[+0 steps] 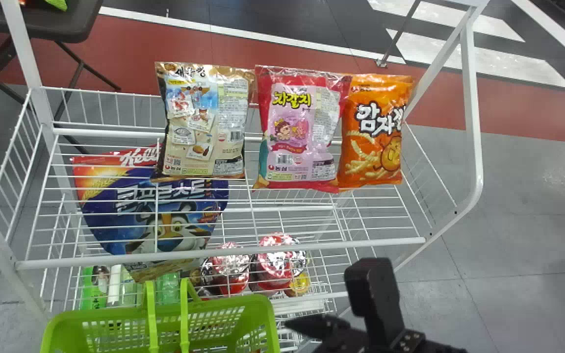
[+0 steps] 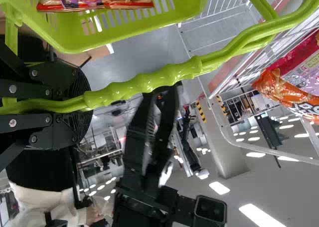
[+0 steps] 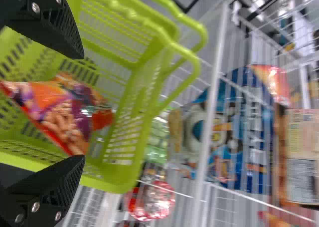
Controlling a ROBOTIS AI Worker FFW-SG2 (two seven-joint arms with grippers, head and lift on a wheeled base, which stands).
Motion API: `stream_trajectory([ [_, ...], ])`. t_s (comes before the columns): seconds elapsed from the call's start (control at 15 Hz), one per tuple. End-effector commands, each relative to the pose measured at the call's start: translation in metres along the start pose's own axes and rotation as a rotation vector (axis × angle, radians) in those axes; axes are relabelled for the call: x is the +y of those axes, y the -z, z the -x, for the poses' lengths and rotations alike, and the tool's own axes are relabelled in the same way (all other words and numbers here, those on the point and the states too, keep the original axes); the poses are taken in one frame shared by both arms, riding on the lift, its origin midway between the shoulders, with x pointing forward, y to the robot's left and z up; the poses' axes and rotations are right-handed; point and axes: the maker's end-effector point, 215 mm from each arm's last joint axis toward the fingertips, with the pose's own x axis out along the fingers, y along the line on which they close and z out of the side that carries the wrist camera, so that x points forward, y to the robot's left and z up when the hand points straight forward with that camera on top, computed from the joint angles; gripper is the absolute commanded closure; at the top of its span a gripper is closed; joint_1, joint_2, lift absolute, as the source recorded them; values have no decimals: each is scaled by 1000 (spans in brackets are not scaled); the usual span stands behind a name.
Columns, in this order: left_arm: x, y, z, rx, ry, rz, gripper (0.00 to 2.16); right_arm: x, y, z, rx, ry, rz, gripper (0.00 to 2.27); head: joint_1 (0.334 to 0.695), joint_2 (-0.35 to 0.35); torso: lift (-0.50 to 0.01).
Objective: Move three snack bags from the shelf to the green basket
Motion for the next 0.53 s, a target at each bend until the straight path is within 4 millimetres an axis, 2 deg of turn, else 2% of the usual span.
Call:
stream_trajectory([
  [0.0, 0, 2, -2, 6, -4, 1, 1548, -5, -78, 4, -287, -13, 62, 66, 695, -350, -48],
  [0.13, 0, 8, -8, 28, -11, -3, 1548, -14, -148, 23, -597, 11, 109, 66, 695, -350, -48],
  [0.2, 1, 7, -9, 33, -12, -5, 1548, -20, -167, 28, -690, 47, 113, 66, 695, -350, -48],
  [0.27, 2, 9, -9, 45, -16, -1, 1548, -25, -183, 25, -753, 93, 109, 66, 695, -350, -48],
  [0.33, 2, 9, -10, 48, -18, -2, 1548, -29, -199, 12, -775, 121, 106, 63, 695, -350, -48],
  [0.47, 2, 11, -10, 57, -17, 2, 1548, -31, -224, -32, -775, 136, 126, 49, 695, -341, -48],
])
